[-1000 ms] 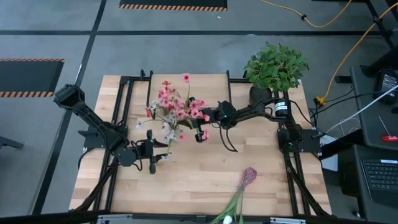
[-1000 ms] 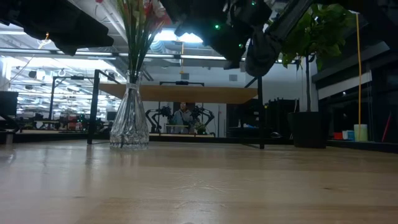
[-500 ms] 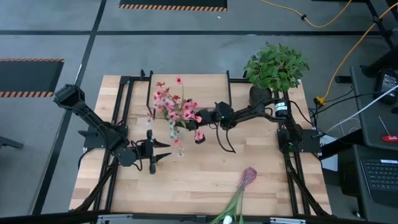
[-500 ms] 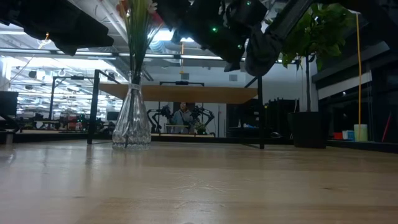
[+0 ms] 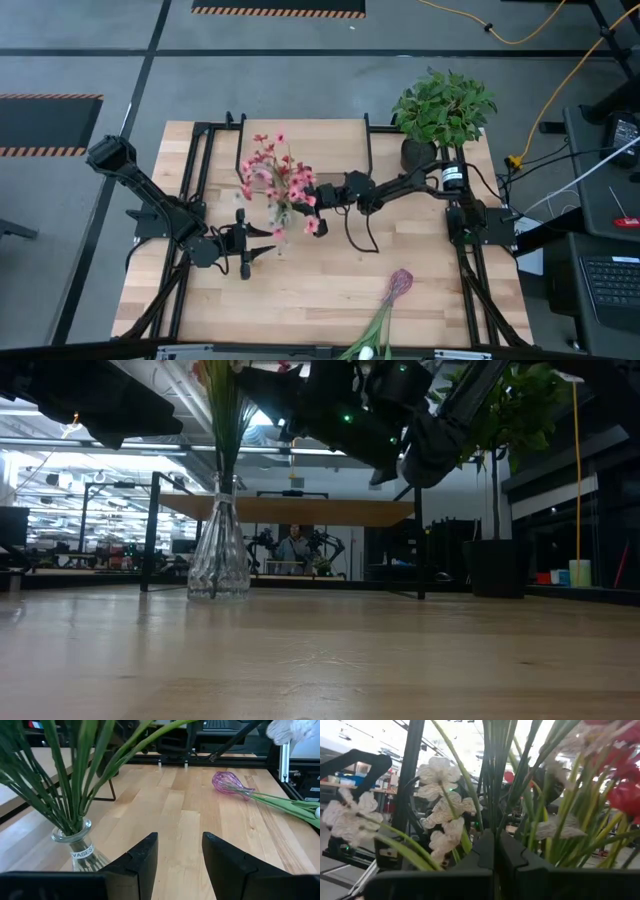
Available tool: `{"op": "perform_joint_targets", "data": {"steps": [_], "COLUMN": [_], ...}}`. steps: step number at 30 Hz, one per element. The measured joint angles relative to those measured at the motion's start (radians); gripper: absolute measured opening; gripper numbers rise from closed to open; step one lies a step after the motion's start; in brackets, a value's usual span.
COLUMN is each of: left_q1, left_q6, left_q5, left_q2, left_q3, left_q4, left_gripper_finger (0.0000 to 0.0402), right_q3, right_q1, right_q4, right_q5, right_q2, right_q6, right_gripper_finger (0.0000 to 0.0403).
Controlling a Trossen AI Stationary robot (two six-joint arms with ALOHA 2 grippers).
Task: Pick and place flowers into a vace then onto a shelf
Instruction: Put the pink flowers into the transparent vase
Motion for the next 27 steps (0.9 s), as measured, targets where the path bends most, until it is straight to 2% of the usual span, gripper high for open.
{"op": "perform_joint_targets", "data": {"steps": [14,22,27], "left_q1": [0.0,0.0,0.0], "left_q6": [0.0,0.0,0.0], "left_q5": [0.0,0.0,0.0], "left_q2": [0.0,0.0,0.0], "left_q3": [0.0,0.0,0.0], "left_q4": [0.0,0.0,0.0], "left_gripper_finger": [0.0147,0.0147,0.0147], "right_q3": [-0.001,-0.001,-0.001], "right_q1": [0.005,0.006,0.006], "right_q4": [-0.054,0.04,0.03], "right_q5": [0.011,0.054,0.053], "right_q2": [0.006,0.081,0.083], "right_q6": [-0.011,0.022,0.022], "right_gripper_finger": [0.0,0.0,0.0]}}
